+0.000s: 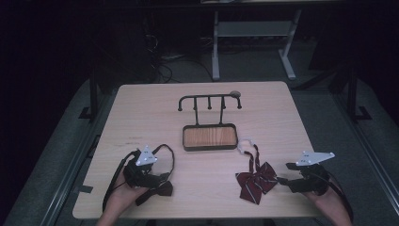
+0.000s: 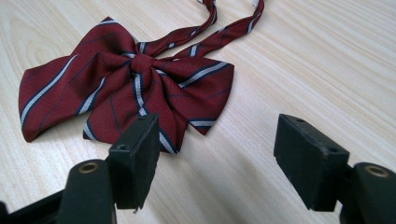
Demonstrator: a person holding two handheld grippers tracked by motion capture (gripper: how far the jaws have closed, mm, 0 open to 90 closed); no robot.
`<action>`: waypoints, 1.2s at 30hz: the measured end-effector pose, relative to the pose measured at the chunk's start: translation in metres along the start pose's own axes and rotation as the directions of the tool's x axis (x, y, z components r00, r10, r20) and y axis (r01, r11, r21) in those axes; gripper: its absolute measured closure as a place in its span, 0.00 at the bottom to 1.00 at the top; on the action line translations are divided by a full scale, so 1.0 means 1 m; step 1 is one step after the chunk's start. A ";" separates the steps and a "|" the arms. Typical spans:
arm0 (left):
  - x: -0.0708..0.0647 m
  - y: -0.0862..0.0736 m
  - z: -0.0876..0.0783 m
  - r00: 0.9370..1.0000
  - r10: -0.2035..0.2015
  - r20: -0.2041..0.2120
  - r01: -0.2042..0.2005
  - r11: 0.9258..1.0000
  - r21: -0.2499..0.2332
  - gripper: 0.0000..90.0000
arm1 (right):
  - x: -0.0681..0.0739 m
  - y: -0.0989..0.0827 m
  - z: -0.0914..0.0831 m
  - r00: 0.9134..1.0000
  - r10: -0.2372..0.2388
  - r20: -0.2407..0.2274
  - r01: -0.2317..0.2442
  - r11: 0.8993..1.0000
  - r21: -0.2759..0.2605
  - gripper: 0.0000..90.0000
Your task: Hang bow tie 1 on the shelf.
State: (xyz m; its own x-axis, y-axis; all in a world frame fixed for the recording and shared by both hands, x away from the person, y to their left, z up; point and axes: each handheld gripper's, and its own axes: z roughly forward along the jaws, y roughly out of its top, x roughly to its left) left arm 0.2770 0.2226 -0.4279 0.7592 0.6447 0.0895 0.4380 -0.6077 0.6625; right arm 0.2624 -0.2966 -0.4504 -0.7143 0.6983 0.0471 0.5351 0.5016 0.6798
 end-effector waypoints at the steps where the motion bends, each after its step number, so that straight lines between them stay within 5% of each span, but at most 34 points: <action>1: 0.000 0.000 0.000 1.000 0.002 -0.002 -0.002 1.000 0.002 0.31 | 0.000 0.000 0.000 1.000 0.000 0.000 0.000 1.000 0.000 0.34; 16: 0.000 0.002 0.003 1.000 0.018 0.020 -0.018 1.000 0.001 0.31 | 0.009 0.010 -0.003 1.000 0.005 -0.004 -0.005 1.000 0.013 0.35; 36: 0.004 0.003 0.002 0.999 0.018 0.034 -0.018 1.000 -0.013 0.30 | 0.035 0.061 -0.011 0.996 -0.048 -0.074 0.054 0.995 0.082 0.40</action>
State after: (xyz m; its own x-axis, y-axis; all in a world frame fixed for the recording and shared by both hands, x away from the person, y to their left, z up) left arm 0.2823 0.2222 -0.4265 0.7830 0.6174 0.0761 0.4183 -0.6131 0.6702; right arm 0.2650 -0.2473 -0.3990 -0.7705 0.6337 0.0684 0.5310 0.5787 0.6190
